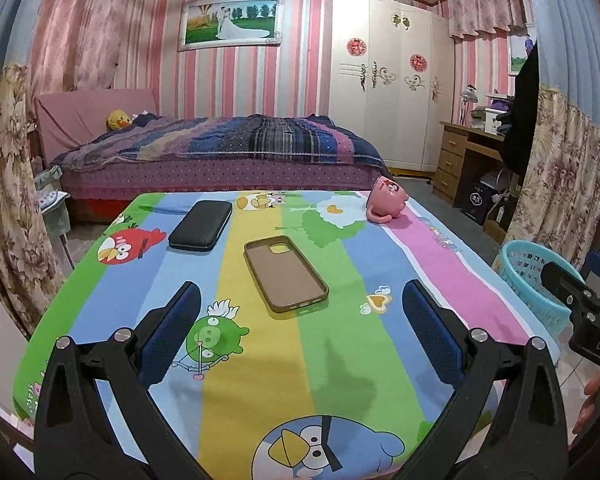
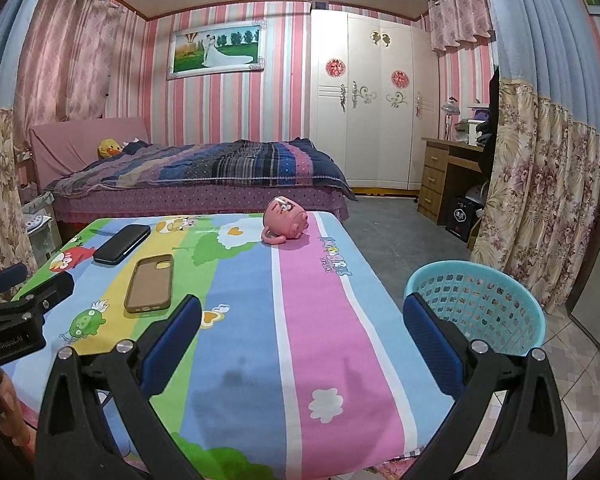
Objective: Collect trash
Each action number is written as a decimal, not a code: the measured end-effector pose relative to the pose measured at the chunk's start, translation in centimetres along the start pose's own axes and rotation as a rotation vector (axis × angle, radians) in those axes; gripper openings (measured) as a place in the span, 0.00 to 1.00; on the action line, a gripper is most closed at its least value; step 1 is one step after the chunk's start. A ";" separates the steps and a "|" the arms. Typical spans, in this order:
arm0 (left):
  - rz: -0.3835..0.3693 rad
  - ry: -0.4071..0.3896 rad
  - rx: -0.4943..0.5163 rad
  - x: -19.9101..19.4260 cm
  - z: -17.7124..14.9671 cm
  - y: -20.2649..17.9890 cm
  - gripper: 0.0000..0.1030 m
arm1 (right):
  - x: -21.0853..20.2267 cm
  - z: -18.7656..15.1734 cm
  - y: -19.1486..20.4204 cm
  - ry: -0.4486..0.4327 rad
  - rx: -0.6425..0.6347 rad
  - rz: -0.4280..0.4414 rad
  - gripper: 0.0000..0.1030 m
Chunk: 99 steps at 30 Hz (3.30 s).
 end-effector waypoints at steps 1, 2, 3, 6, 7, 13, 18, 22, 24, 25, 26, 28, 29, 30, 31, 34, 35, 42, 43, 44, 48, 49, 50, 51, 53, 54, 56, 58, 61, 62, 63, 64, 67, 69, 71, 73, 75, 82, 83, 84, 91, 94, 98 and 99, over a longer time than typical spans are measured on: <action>0.000 -0.002 0.006 -0.1 0.0 -0.2 0.95 | 0.0 0.0 0.0 0.000 0.000 -0.001 0.96; -0.001 -0.003 0.009 -0.1 0.0 -0.2 0.95 | 0.0 0.0 0.0 -0.001 0.002 -0.002 0.96; -0.001 -0.004 0.010 -0.1 0.0 -0.2 0.95 | 0.0 0.0 0.0 -0.002 0.004 -0.003 0.96; 0.000 -0.003 0.011 -0.1 0.0 -0.2 0.95 | 0.1 0.1 -0.1 0.000 0.011 -0.004 0.96; 0.002 -0.003 0.014 -0.1 0.0 -0.3 0.95 | 0.1 0.0 -0.2 0.001 0.013 -0.005 0.96; 0.002 -0.010 0.024 -0.3 -0.1 -0.4 0.95 | -0.1 -0.1 -0.2 -0.004 0.015 -0.013 0.96; 0.003 -0.010 0.024 -0.3 -0.1 -0.5 0.95 | -0.2 -0.1 -0.3 -0.005 0.009 -0.019 0.96; 0.003 -0.010 0.024 -0.3 -0.1 -0.4 0.95 | -0.2 0.0 -0.4 -0.005 0.005 -0.021 0.96; 0.003 -0.010 0.024 -0.3 -0.1 -0.4 0.95 | -0.2 0.0 -0.4 -0.006 0.008 -0.023 0.96; 0.003 -0.010 0.024 -0.3 -0.1 -0.4 0.95 | -0.2 0.0 -0.5 -0.006 0.010 -0.025 0.96; 0.003 -0.011 0.024 -0.3 -0.1 -0.5 0.95 | -0.2 0.0 -0.5 -0.006 0.012 -0.027 0.96; 0.003 -0.010 0.024 -0.3 -0.1 -0.4 0.95 | -0.3 0.0 -0.5 -0.007 0.010 -0.030 0.96; 0.003 -0.010 0.024 -0.3 -0.1 -0.4 0.95 | -0.3 0.0 -0.6 -0.007 0.009 -0.030 0.96; 0.003 -0.010 0.024 -0.3 -0.1 -0.4 0.95 | -0.3 0.0 -0.6 -0.007 0.008 -0.030 0.96; 0.003 -0.009 0.024 -0.3 -0.1 -0.4 0.95 | -0.3 0.0 -0.6 -0.007 0.007 -0.030 0.96; 0.003 -0.010 0.024 -0.3 -0.1 -0.4 0.95 | -0.3 0.0 -0.7 -0.008 0.007 -0.030 0.96; 0.003 -0.010 0.024 -0.3 -0.1 -0.4 0.95 | -0.3 0.0 -0.7 -0.008 0.007 -0.030 0.96; 0.003 -0.010 0.024 -0.3 -0.1 -0.4 0.95 | -0.3 0.0 -0.7 -0.008 0.006 -0.030 0.96; 0.003 -0.010 0.024 -0.3 -0.1 -0.4 0.95 | -0.3 0.0 -0.7 -0.008 0.006 -0.030 0.96; 0.003 -0.010 0.024 -0.3 -0.1 -0.4 0.95 | -0.3 0.0 -0.7 -0.008 0.006 -0.030 0.96; 0.003 -0.010 0.024 -0.3 -0.1 -0.4 0.95 | -0.3 0.0 -0.7 -0.008 0.006 -0.031 0.96; 0.003 -0.010 0.024 -0.3 -0.1 -0.4 0.95 | -0.3 0.0 -0.8 -0.007 0.006 -0.031 0.96; 0.003 -0.010 0.024 -0.3 -0.1 -0.4 0.95 | -0.3 -0.1 -0.7 -0.008 0.006 -0.030 0.96; 0.003 -0.010 0.024 -0.3 -0.1 -0.4 0.95 | -0.3 -0.1 -0.7 -0.008 0.006 -0.031 0.96; 0.003 -0.010 0.024 -0.3 -0.1 -0.4 0.95 | -0.3 -0.1 -0.7 -0.007 0.006 -0.030 0.96; 0.003 -0.010 0.024 -0.3 -0.1 -0.4 0.95 | -0.3 -0.1 -0.7 -0.008 0.006 -0.030 0.96; 0.003 -0.010 0.024 -0.3 -0.1 -0.4 0.95 | -0.3 -0.1 -0.7 -0.007 0.006 -0.030 0.96; 0.003 -0.011 0.024 -0.3 -0.1 -0.4 0.95 | -0.3 -0.1 -0.8 -0.007 0.006 -0.031 0.96; 0.003 -0.010 0.024 -0.3 -0.1 -0.4 0.95 | -0.3 -0.1 -0.7 -0.008 0.006 -0.031 0.96; 0.003 -0.010 0.024 -0.3 -0.1 -0.4 0.95 | -0.3 -0.1 -0.7 -0.008 0.006 -0.030 0.96; 0.004 -0.010 0.024 -0.3 -0.1 -0.4 0.95 | -0.3 -0.1 -0.7 -0.008 0.006 -0.030 0.96; 0.003 -0.010 0.024 -0.3 -0.1 -0.4 0.95 | -0.3 -0.1 -0.7 -0.008 0.006 -0.030 0.96; 0.003 -0.010 0.024 -0.3 -0.1 -0.4 0.95 | -0.3 -0.1 -0.7 -0.007 0.006 -0.030 0.96; 0.004 -0.010 0.025 -0.3 -0.1 -0.4 0.95 | -0.3 -0.1 -0.7 -0.008 0.006 -0.030 0.96; 0.003 -0.010 0.024 -0.3 -0.1 -0.4 0.95 | -0.3 -0.1 -0.7 -0.008 0.006 -0.030 0.96; 0.004 -0.010 0.024 -0.3 -0.1 -0.4 0.95 | -0.3 -0.1 -0.7 -0.007 0.006 -0.030 0.96; 0.004 -0.011 0.024 -0.3 -0.1 -0.4 0.95 | -0.3 -0.1 -0.7 -0.008 0.006 -0.030 0.96; 0.003 -0.010 0.024 -0.3 -0.1 -0.4 0.95 | -0.3 -0.1 -0.7 -0.008 0.006 -0.030 0.96; 0.003 -0.010 0.024 -0.3 -0.1 -0.4 0.95 | -0.3 0.0 -0.8 -0.008 0.006 -0.030 0.96; 0.003 -0.010 0.025 -0.3 -0.1 -0.4 0.95 | -0.3 0.0 -0.7 -0.008 0.006 -0.030 0.96; 0.004 -0.010 0.025 -0.3 -0.1 -0.4 0.95 | -0.3 0.0 -0.7 -0.008 0.006 -0.030 0.96; 0.004 -0.011 0.025 -0.3 -0.1 -0.5 0.95 | -0.3 0.0 -0.7 -0.007 0.006 -0.030 0.96; 0.003 -0.010 0.024 -0.3 -0.1 -0.5 0.95 | -0.3 0.0 -0.8 -0.007 0.005 -0.030 0.96; 0.003 -0.011 0.025 -0.3 -0.1 -0.5 0.95 | -0.3 0.0 -0.7 -0.007 0.006 -0.030 0.96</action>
Point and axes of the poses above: each gripper's, at about its wrist camera, not at the fingertips, and x roughly the way its jaws point, y to its left, z to its top, the point moved 3 cm from there along x, roughly the way its jaws point, and after that the axes turned 12 degrees about -x, right-handed, at the moved point
